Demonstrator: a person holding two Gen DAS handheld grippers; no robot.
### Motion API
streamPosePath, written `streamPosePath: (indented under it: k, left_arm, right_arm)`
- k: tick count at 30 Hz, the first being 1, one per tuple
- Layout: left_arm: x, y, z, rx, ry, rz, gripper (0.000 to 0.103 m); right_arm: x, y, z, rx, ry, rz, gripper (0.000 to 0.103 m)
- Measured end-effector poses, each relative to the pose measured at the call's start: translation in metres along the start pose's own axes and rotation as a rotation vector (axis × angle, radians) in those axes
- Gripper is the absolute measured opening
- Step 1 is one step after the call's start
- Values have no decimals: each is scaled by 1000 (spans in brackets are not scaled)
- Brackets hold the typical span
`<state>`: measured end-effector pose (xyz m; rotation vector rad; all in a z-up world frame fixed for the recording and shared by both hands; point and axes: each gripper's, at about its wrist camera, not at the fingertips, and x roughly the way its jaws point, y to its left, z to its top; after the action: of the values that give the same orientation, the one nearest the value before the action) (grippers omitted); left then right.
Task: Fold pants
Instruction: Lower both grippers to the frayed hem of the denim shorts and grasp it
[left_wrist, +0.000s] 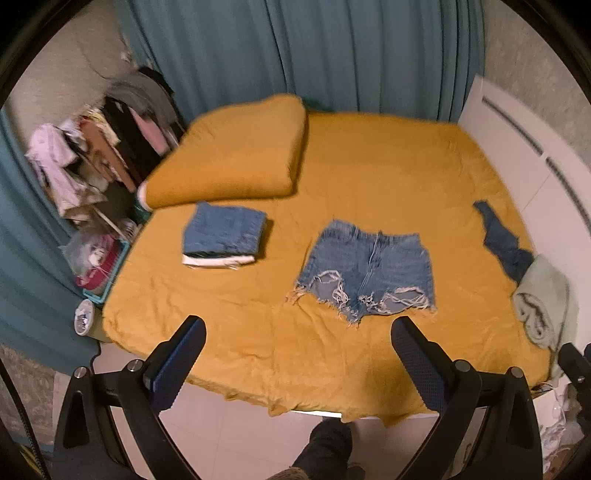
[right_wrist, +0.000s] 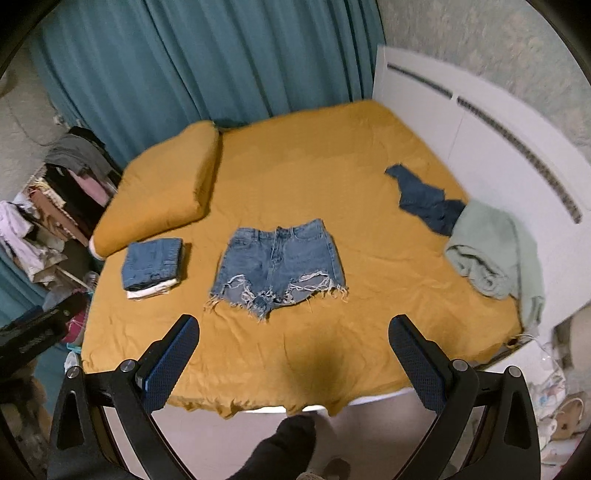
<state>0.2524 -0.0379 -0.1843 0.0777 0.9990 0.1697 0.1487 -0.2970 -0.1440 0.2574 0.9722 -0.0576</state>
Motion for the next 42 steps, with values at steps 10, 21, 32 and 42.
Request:
streamPosePath:
  k: [10,21,32,42]
  left_arm:
    - [222,-60,47,71,177,42,103]
    - [395,-146,22,102,300,153,103]
    - [437,-274,-24,95,271,303,103]
    - [440,-398,-60,262,169,322,103]
  right_arm:
    - [270,-9,81,14,162,-19,103]
    - [509,-85,85,79,430,148,103]
    - [670,-160,105,62,693,336,103]
    - [749,-154,143,-66,823,462,103]
